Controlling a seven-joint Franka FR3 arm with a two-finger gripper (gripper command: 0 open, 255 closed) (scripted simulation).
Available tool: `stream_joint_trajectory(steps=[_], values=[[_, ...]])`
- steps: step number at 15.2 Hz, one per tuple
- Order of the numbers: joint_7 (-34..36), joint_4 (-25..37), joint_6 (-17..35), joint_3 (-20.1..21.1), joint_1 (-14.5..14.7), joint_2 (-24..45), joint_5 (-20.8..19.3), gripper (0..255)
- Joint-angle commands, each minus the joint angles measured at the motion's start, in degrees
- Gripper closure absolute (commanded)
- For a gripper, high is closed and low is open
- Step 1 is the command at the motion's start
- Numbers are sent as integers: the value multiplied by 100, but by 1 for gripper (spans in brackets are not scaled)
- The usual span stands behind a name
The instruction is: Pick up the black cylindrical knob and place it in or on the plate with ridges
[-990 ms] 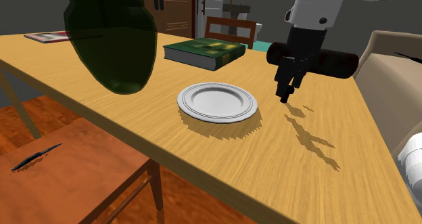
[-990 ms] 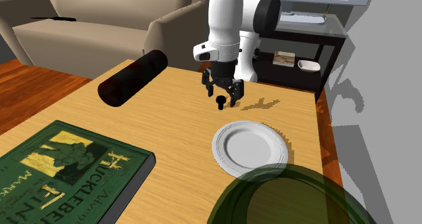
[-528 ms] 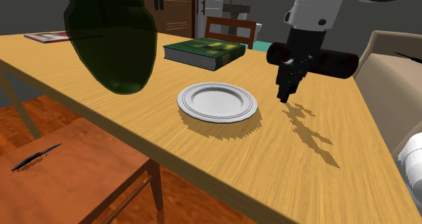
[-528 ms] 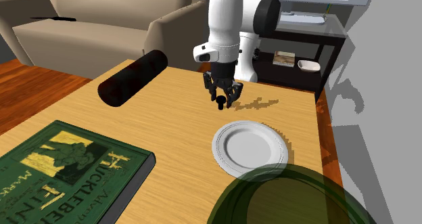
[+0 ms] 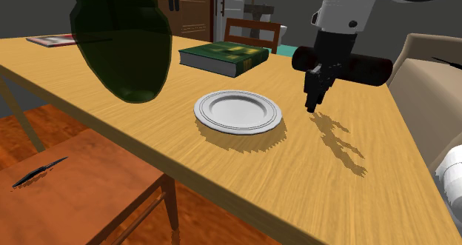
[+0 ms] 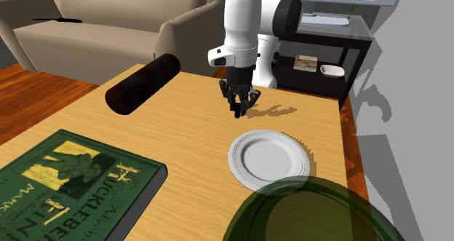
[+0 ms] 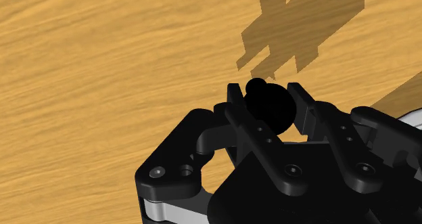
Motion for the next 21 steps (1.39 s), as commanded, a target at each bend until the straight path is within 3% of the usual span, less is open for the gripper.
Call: stream_joint_trajectory(steps=[1, 18, 21], values=[[2, -2, 0, 2, 1, 2, 1, 255], [83, 1662, -1240, -64, -76, 432, -121, 255], [459, 2162, -1173, 268, -61, 978, -123, 255]])
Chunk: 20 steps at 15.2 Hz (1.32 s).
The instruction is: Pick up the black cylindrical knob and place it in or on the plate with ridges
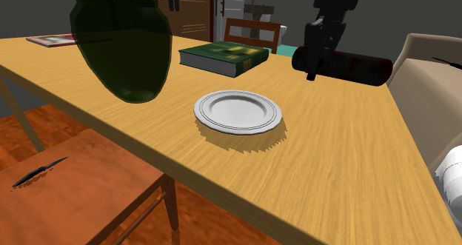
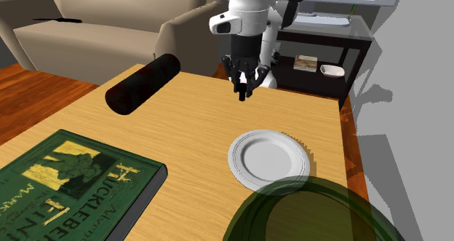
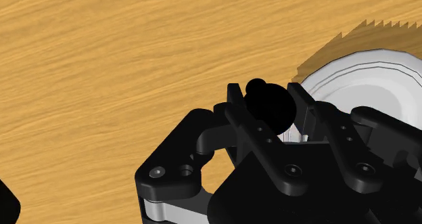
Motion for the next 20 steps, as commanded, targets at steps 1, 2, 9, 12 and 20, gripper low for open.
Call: stream_joint_trajectory(steps=[1, 2, 9, 12, 20], values=[[239, 342, 27, 204, 10, 360, -23, 255], [372, 534, 37, 317, 19, 561, -51, 255], [1404, 2206, -82, 1109, 234, 2205, -584, 255], [1897, 3222, -312, 1411, 533, 3118, -1056, 255], [1767, 2129, 448, 1317, 420, 2727, -842, 255]])
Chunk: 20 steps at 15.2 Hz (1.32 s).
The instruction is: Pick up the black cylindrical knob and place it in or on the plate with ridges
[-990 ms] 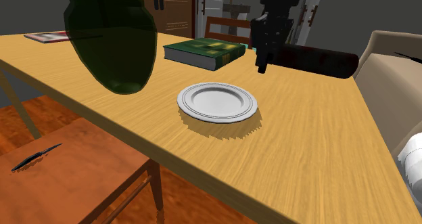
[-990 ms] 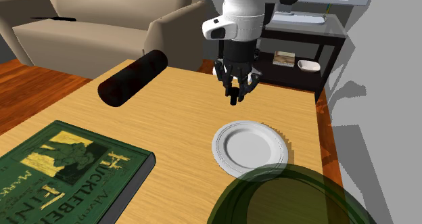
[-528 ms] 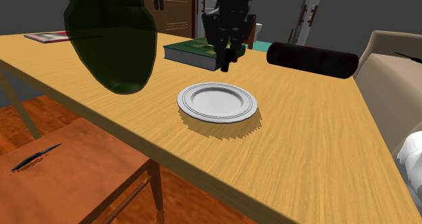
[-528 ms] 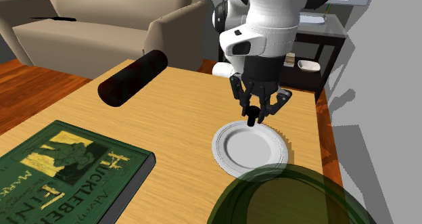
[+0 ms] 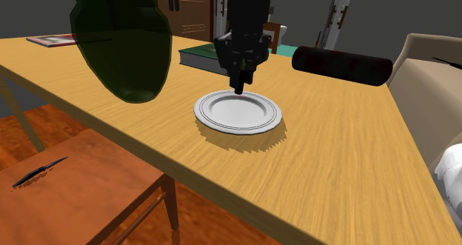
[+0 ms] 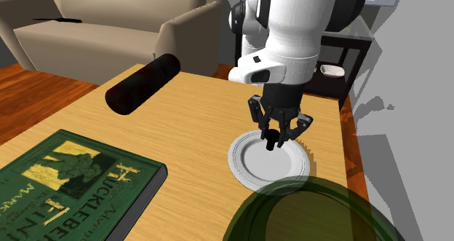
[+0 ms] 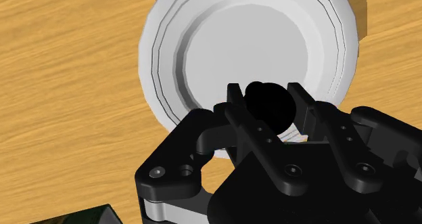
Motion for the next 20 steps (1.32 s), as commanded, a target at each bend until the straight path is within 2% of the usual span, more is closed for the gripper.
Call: stream_joint_trajectory(steps=[1, 7, 15, 16, 20], values=[[-31, -232, 175, -17, -23, -69, 37, 255], [-88, -859, 660, -48, -59, -235, 121, 255], [-88, -858, 660, -48, -59, -235, 121, 255], [-88, -858, 660, -48, -59, -235, 121, 0], [-88, -858, 660, -48, -59, -235, 121, 0]])
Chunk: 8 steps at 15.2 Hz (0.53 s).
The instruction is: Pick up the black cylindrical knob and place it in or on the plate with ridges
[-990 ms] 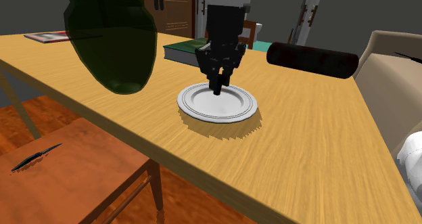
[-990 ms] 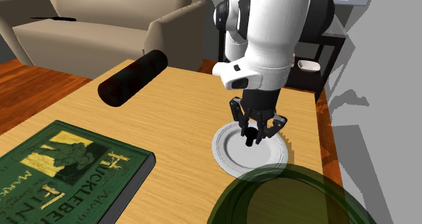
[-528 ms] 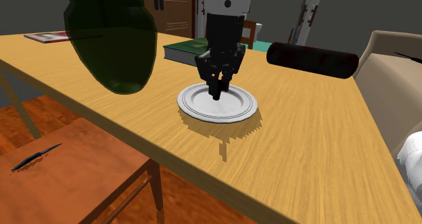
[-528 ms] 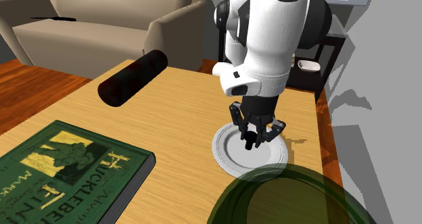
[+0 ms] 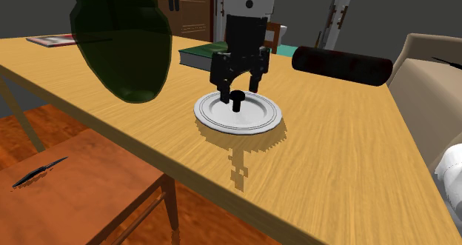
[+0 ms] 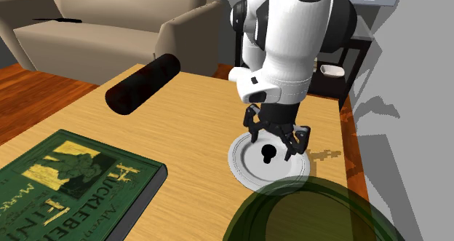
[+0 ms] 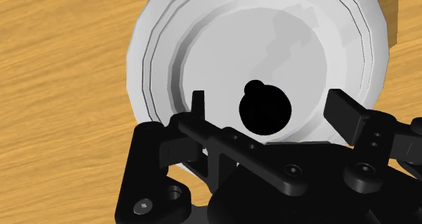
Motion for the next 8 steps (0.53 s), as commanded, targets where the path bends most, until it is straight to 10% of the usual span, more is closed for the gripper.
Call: stream_joint_trajectory(steps=[1, 8], values=[[0, 0, 0, 0, 0, 0, 0, 0], [112, 1101, -826, 63, 79, 320, -166, 0]])
